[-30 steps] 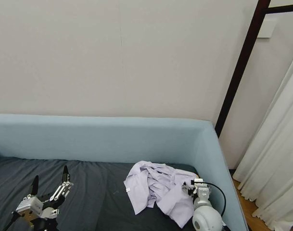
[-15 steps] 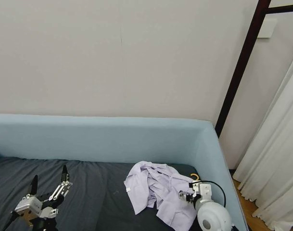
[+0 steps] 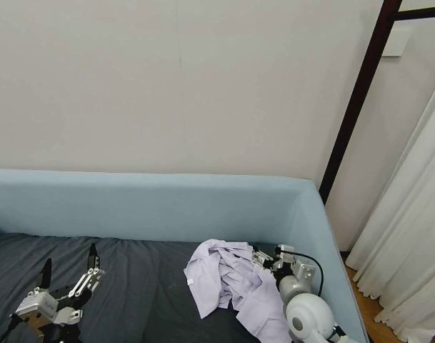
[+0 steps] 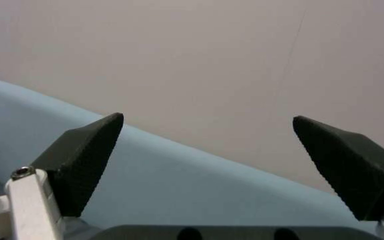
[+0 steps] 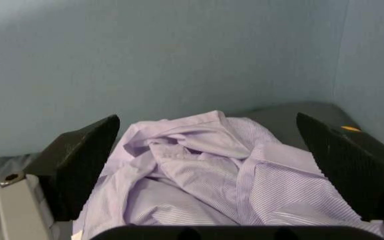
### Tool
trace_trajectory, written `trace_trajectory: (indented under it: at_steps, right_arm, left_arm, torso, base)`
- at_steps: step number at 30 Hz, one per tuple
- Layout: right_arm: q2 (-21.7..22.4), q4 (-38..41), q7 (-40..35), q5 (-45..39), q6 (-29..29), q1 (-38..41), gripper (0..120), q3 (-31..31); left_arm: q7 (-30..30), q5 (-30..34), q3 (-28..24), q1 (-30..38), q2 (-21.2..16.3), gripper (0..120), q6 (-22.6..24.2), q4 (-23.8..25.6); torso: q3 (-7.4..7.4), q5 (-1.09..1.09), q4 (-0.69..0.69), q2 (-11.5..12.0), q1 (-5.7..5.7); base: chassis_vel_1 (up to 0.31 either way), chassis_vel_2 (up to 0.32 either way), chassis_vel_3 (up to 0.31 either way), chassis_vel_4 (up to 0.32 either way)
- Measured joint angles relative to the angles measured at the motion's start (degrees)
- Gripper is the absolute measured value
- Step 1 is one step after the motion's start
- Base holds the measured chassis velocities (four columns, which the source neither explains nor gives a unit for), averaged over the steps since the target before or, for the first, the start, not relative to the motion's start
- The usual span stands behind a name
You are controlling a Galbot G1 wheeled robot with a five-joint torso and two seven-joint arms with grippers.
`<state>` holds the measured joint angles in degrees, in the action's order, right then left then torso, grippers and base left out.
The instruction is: Pick up the clothes from the sofa and hang them on the clothes hanger.
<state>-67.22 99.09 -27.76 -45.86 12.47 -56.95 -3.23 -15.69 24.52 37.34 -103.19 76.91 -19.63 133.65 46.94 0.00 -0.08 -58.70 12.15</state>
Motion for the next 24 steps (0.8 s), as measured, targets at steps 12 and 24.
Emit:
trace_trajectory:
  at_steps: [12,24]
  right_arm:
    - [-4.1,-16.2,1.7,7.7,-10.1,2.8,100,3.0]
    - [-16.2,-32.4,-5.2,11.9,-15.9,12.1,100,3.8]
  left_arm:
    - [3.6,-0.7,-2.1,-0.1,0.3,100,1.3,0.3]
    - [3.0,-1.2,-1.2,-1.2,0.6,100,0.0,0.5]
  torso:
    - [0.0,-0.01,-0.02,0.0,0.0]
    - [0.0,-0.01,0.01,0.0,0.0]
  base:
    - [0.0,0.0,0.0,0.0]
    - [0.0,0.0,0.0,0.0]
